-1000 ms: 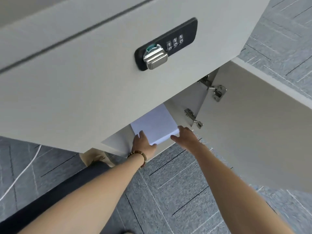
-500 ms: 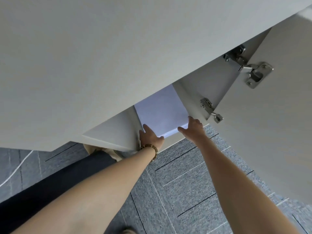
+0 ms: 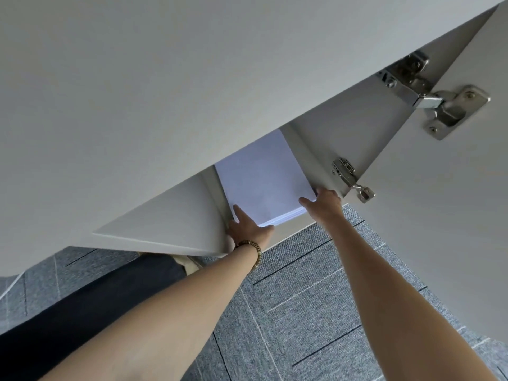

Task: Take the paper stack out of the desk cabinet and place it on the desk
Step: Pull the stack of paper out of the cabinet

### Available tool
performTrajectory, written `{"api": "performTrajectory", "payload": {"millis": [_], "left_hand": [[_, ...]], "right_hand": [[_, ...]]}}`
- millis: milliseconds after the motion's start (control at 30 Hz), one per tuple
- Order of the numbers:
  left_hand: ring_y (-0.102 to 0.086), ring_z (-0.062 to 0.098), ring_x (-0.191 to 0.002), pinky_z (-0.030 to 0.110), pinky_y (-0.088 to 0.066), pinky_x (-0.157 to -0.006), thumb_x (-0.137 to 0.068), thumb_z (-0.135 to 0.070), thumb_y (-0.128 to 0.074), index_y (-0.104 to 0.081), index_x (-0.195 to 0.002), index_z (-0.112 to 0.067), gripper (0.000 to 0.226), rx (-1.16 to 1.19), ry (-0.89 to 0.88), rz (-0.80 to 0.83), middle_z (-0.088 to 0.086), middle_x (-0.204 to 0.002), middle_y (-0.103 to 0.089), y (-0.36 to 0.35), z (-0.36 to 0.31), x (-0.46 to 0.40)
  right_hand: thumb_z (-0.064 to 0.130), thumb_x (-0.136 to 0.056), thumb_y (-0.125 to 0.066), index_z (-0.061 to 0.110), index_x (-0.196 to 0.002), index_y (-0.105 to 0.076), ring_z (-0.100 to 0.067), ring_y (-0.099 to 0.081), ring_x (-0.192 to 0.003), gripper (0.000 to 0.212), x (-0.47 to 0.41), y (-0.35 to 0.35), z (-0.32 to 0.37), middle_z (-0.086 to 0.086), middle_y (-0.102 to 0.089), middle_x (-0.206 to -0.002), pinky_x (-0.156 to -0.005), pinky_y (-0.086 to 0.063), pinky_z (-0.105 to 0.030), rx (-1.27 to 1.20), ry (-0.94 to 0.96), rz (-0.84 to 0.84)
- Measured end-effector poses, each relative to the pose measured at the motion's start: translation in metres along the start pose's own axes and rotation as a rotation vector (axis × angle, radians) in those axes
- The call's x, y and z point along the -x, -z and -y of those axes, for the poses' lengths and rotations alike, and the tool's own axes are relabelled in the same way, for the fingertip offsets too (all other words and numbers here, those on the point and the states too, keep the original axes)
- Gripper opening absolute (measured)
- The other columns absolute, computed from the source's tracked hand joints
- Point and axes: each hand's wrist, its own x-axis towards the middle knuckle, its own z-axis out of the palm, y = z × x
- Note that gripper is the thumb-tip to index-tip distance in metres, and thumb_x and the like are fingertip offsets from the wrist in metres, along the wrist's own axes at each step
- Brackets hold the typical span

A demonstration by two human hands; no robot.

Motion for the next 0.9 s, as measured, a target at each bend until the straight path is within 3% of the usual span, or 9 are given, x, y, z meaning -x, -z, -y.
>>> {"api": "performTrajectory", "payload": {"millis": [133, 233, 467, 567, 667, 800, 900], "left_hand": [[-0.015, 0.038, -0.147, 0.047, -0.032, -0.114, -0.078, -0.035, -0.077, -0.002, -0.158, -0.018, 0.111, 0.017, -0.012, -0.031, 0.023, -0.155, -0.021, -0.003, 0.002, 0.001], [-0.012, 0.037, -0.147, 0.05, -0.033, -0.111, -0.078, -0.038, -0.076, -0.002, -0.158, -0.019, 0.111, 0.031, -0.006, -0.041, 0.022, -0.155, -0.019, -0.005, 0.0, 0.0], [-0.014, 0.037, -0.147, 0.05, -0.034, -0.111, -0.081, -0.033, -0.073, -0.001, -0.158, -0.016, 0.106, 0.025, -0.019, -0.022, 0.023, -0.156, -0.02, -0.002, 0.003, -0.001], [-0.012, 0.038, -0.147, 0.048, -0.033, -0.112, -0.083, -0.032, -0.072, 0.0, -0.157, -0.015, 0.105, 0.007, -0.035, -0.01, 0.023, -0.156, -0.019, -0.001, 0.003, 0.001], [-0.01, 0.04, -0.148, 0.049, -0.028, -0.115, -0.084, -0.034, -0.071, 0.001, -0.157, -0.015, 0.104, -0.019, -0.037, 0.02, 0.024, -0.157, -0.017, -0.003, 0.003, 0.01], [-0.016, 0.038, -0.146, 0.05, -0.034, -0.112, -0.085, -0.036, -0.071, 0.004, -0.157, -0.016, 0.106, -0.04, -0.032, 0.067, 0.024, -0.155, -0.019, -0.007, 0.013, 0.028], [-0.024, 0.037, -0.144, 0.046, -0.038, -0.112, -0.087, -0.036, -0.067, 0.005, -0.158, -0.014, 0.104, -0.078, -0.074, 0.126, 0.023, -0.156, -0.021, -0.01, 0.033, 0.051]], "right_hand": [[0.037, -0.095, -0.059, -0.004, -0.134, -0.051, -0.041, -0.039, -0.126, 0.057, -0.001, -0.006, 0.003, -0.026, -0.038, -0.138, -0.106, -0.039, -0.044, 0.021, 0.026, -0.011], [0.027, -0.096, -0.059, -0.005, -0.133, -0.049, -0.042, -0.045, -0.123, 0.05, 0.002, -0.007, 0.004, -0.026, -0.04, -0.138, -0.105, -0.04, -0.044, -0.024, 0.078, -0.061], [0.019, -0.097, -0.054, 0.003, -0.127, -0.043, -0.039, -0.058, -0.113, 0.036, 0.001, 0.001, 0.009, -0.023, -0.061, -0.125, -0.08, -0.038, -0.033, -0.277, 0.028, 0.031], [0.018, -0.095, -0.058, 0.006, -0.126, -0.045, -0.036, -0.062, -0.104, 0.036, 0.001, 0.001, 0.007, -0.018, -0.063, -0.125, -0.086, -0.048, -0.038, -0.314, 0.02, 0.007], [0.016, -0.093, -0.06, 0.012, -0.139, -0.043, -0.041, -0.065, -0.113, 0.049, 0.003, -0.001, 0.002, -0.011, -0.058, -0.14, -0.101, -0.051, -0.051, -0.38, 0.0, 0.004], [0.02, -0.093, -0.059, 0.006, -0.136, -0.053, -0.039, -0.064, -0.115, 0.045, 0.015, -0.004, -0.021, -0.017, -0.065, -0.13, -0.1, -0.052, -0.053, -0.338, -0.043, 0.053], [0.014, -0.094, -0.059, 0.007, -0.135, -0.048, -0.038, -0.063, -0.113, 0.043, 0.044, -0.005, -0.045, -0.017, -0.063, -0.131, -0.097, -0.053, -0.056, -0.348, -0.087, 0.087]]}}
